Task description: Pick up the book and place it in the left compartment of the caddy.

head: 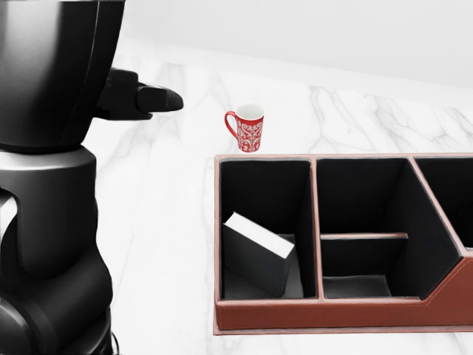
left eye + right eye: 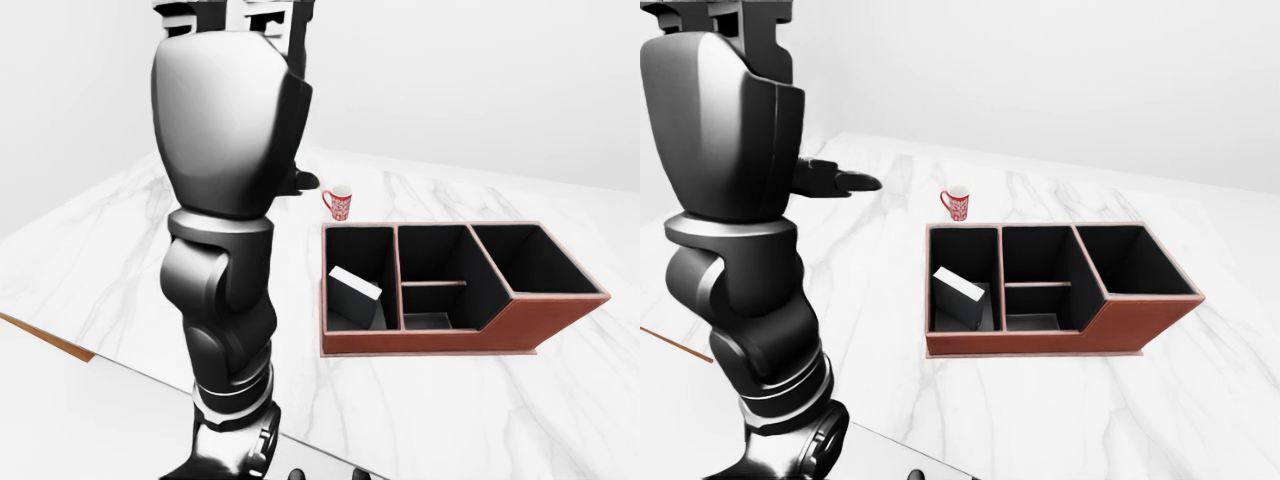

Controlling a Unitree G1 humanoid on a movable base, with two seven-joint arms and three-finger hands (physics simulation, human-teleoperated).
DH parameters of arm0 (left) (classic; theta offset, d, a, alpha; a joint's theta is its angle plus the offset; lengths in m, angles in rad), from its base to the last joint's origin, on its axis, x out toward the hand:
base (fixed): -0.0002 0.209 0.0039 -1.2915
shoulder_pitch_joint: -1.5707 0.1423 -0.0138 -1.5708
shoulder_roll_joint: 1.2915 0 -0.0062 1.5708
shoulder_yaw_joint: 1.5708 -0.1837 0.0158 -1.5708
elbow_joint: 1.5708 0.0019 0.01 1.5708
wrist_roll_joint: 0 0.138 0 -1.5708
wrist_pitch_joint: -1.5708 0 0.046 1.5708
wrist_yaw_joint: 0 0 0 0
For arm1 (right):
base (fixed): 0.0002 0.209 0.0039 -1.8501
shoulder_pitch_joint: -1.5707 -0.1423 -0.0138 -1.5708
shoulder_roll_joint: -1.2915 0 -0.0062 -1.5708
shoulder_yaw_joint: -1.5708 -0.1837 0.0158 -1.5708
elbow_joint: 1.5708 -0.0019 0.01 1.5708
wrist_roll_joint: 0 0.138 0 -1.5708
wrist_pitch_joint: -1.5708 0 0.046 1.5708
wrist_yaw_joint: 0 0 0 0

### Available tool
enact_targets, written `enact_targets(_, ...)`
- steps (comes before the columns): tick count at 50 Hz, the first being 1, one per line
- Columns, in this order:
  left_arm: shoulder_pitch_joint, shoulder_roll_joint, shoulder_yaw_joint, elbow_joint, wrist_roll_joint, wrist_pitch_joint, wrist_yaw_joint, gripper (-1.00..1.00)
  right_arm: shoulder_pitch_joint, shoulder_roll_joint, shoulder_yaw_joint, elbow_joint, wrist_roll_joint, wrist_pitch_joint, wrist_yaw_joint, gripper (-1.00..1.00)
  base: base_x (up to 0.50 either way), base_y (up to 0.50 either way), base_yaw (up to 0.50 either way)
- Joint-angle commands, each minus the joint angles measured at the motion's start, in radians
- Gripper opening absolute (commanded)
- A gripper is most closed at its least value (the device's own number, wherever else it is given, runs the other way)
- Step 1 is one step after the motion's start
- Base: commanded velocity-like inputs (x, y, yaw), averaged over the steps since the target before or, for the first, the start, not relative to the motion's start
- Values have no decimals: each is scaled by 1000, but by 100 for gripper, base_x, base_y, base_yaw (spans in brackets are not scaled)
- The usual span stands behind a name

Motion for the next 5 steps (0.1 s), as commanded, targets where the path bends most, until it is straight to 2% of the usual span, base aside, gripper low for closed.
enact_targets(1, -216, 115, 94, -146, -181, 0, -148, 100, -1, 7, 7, 6, -18, 0, 13, 100, 0, 0, 0)
enact_targets(3, -286, 150, 120, -159, -224, 0, -173, 100, 2, 6, 1, 1, -11, 0, 11, 100, 0, 0, 0)
enact_targets(5, -316, 184, 129, -166, -259, 0, -165, 100, 2, 3, -3, 2, -6, 0, 8, 100, 0, 0, 0)
